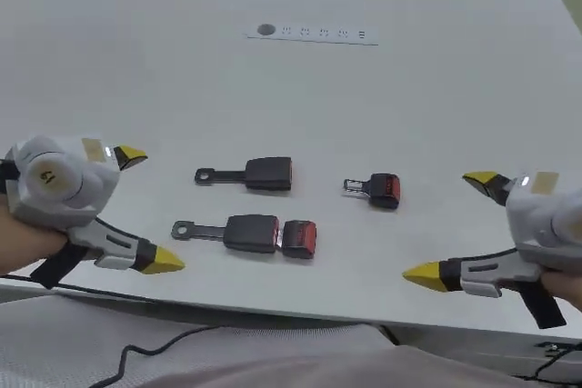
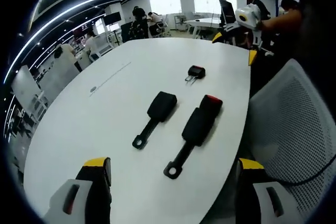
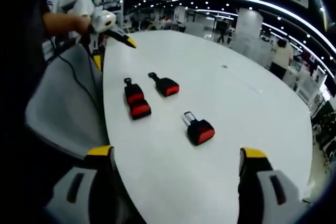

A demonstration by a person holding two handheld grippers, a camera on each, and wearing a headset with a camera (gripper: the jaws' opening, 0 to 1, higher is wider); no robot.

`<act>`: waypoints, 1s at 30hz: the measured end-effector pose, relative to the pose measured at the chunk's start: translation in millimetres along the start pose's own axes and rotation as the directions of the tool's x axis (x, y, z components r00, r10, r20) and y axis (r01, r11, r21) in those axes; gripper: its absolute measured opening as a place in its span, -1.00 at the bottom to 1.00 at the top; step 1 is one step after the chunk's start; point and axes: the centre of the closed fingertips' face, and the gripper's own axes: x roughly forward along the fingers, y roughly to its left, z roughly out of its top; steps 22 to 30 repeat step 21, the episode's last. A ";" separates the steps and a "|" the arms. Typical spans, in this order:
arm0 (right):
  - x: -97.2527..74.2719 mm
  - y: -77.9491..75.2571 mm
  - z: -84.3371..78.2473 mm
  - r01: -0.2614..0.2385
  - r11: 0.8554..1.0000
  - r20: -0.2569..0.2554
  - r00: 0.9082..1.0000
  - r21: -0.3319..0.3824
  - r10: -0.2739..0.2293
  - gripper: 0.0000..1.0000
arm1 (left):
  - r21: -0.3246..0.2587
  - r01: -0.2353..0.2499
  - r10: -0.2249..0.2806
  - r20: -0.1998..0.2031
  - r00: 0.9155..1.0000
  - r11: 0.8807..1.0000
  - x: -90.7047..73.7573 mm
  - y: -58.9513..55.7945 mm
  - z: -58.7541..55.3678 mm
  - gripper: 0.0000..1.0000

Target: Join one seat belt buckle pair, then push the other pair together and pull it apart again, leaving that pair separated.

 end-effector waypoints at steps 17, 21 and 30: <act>7.8 10.8 -7.9 -0.007 0.999 0.006 1.000 0.046 0.007 1.00 | -0.073 -0.036 0.040 0.054 0.998 0.997 -7.7 6.4 -24.1 1.00; 7.8 10.3 -8.0 -0.006 0.998 0.010 1.000 0.055 0.006 1.00 | -0.093 -0.042 0.049 0.071 0.996 0.995 -9.6 6.9 -28.9 1.00; 7.8 10.3 -8.0 -0.006 0.998 0.010 1.000 0.055 0.006 1.00 | -0.093 -0.042 0.049 0.071 0.996 0.995 -9.6 6.9 -28.9 1.00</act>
